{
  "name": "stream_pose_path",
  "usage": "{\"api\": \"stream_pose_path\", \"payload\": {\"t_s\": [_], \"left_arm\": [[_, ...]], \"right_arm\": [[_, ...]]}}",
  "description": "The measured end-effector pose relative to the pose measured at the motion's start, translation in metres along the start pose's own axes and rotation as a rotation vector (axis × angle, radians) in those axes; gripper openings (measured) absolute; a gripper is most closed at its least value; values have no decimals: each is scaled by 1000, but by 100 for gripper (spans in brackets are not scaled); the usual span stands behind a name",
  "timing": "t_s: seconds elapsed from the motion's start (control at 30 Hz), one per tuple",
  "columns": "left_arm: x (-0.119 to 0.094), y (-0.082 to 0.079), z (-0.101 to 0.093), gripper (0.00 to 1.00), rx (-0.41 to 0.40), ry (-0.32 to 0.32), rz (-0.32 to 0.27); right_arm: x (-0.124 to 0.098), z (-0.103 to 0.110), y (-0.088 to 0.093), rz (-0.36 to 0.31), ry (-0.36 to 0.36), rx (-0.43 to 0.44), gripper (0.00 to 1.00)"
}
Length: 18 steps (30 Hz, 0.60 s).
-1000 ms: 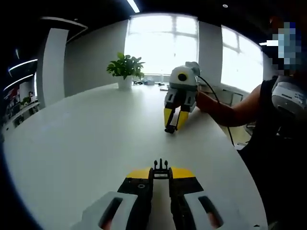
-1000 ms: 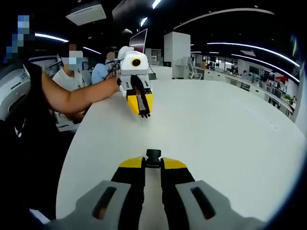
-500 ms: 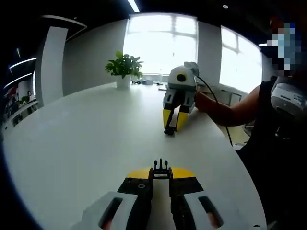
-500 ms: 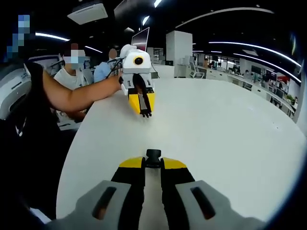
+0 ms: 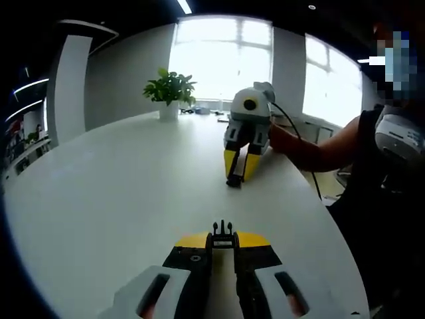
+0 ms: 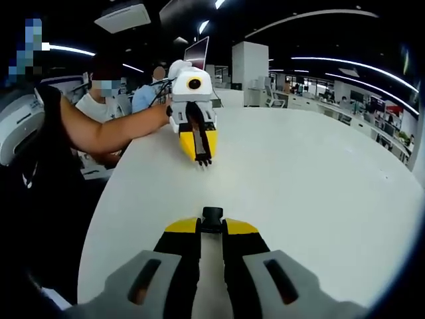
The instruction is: Snap the two parts of the plastic buckle together until the buckle closes and remains connected.
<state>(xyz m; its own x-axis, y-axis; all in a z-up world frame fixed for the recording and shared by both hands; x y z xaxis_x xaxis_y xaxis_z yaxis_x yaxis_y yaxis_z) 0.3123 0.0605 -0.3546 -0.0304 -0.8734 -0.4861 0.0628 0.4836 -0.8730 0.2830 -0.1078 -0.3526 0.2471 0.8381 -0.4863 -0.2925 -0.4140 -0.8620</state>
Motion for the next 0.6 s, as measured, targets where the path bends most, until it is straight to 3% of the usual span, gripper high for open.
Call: {"api": "stream_pose_path", "payload": {"t_s": [0.6], "left_arm": [[6, 1, -5, 11, 14, 27, 8]], "right_arm": [[6, 1, 0, 0, -15, 3, 11]]}}
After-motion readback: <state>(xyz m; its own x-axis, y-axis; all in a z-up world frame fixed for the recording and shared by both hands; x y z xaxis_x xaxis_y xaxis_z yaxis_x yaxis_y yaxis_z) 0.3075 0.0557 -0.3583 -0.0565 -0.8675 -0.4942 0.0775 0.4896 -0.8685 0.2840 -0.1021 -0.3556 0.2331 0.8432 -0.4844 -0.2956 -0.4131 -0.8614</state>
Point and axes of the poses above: the point that each gripper's makers call its tool centre point, and the gripper's own axes: x roughly forward along the fingers, z roughly to its left, y roughly out of its underside, the point moved 4 cm from there along -x, roughly backward along the fingers, and after that the axes turned 11 degrees about x, right-handed, at the moved point
